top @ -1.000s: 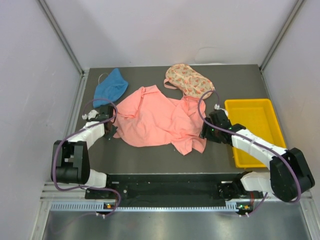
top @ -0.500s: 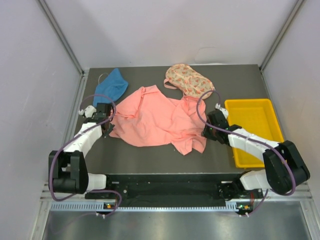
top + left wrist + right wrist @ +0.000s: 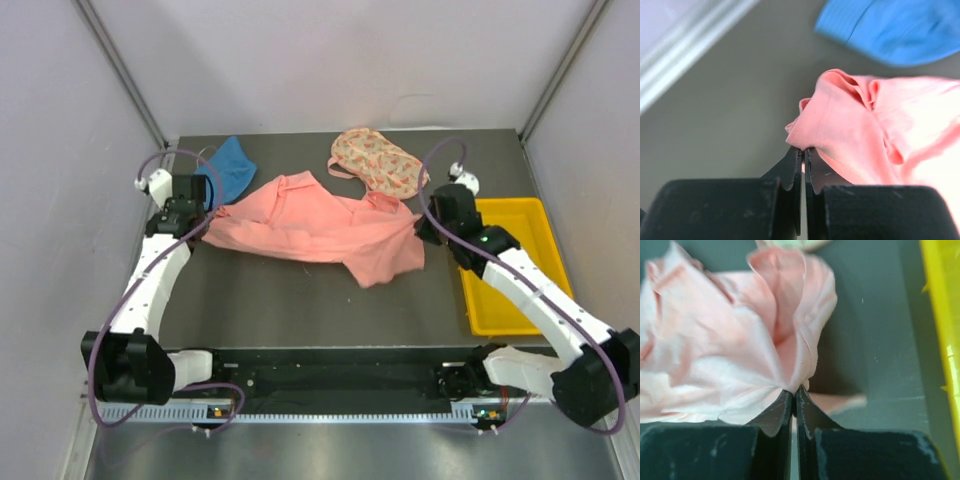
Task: Roll the t-shirts
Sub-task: Flatten out the T-shirt at the center of the board.
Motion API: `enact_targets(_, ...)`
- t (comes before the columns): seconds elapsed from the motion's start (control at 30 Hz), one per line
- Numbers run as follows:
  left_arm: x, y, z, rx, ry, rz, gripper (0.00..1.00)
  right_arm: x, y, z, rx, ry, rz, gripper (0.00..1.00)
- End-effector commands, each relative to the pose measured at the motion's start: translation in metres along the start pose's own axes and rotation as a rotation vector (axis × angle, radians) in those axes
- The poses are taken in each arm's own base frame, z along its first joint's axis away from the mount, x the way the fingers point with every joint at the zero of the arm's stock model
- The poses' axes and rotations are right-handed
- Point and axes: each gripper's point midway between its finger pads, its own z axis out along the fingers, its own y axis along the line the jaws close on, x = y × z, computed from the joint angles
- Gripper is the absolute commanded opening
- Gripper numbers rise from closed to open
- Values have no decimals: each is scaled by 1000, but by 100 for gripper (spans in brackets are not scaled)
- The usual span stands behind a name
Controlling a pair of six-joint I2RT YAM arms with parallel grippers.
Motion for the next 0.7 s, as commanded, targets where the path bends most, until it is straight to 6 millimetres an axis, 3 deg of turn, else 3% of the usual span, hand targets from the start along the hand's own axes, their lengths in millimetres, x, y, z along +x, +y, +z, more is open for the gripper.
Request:
enact_targets(0.0,-78,-7,-45,55,-206,22,0,-69,8,-57,-3,-169,-38,0)
enact_targets(0.1,-114,-21,-71,127,-274,39,0,-118,23,-95,-32,-282,-33,0)
enact_targets(0.17,-139,-31,-93,180,-317,17,0,-138,27,-112,-41,-326,-32,0)
enact_targets(0.2,-145,-34,-101,205,-324,16,0,-157,33,-132,-59,-368,-26,0)
enact_targets(0.23,-153,-37,-109,225,-337,6,0,-167,36,-141,-65,-388,-24,0)
enact_targets(0.27,-171,-40,-127,256,-376,-24,0,-176,39,-152,-71,-413,-21,0)
enact_targets(0.3,-177,-41,-136,271,-382,-31,0,-196,46,-177,-102,-471,-10,0)
enact_targets(0.37,-201,-42,-164,314,-436,-79,0,-211,50,-196,-113,-503,-16,0)
enact_targets(0.4,-208,-41,-174,332,-452,-96,0,-230,57,-224,-151,-561,1,0)
enact_targets(0.47,-227,-45,-203,406,-495,-146,0,-242,63,-242,-175,-591,1,0)
enact_targets(0.5,-233,-46,-212,434,-508,-162,0,-255,68,-264,-212,-640,16,0)
enact_targets(0.6,-250,-58,-234,517,-534,-208,0,-275,80,-283,-260,-703,27,0)
enact_targets(0.67,-256,-73,-233,555,-525,-221,0,-283,92,-274,-281,-706,24,0)
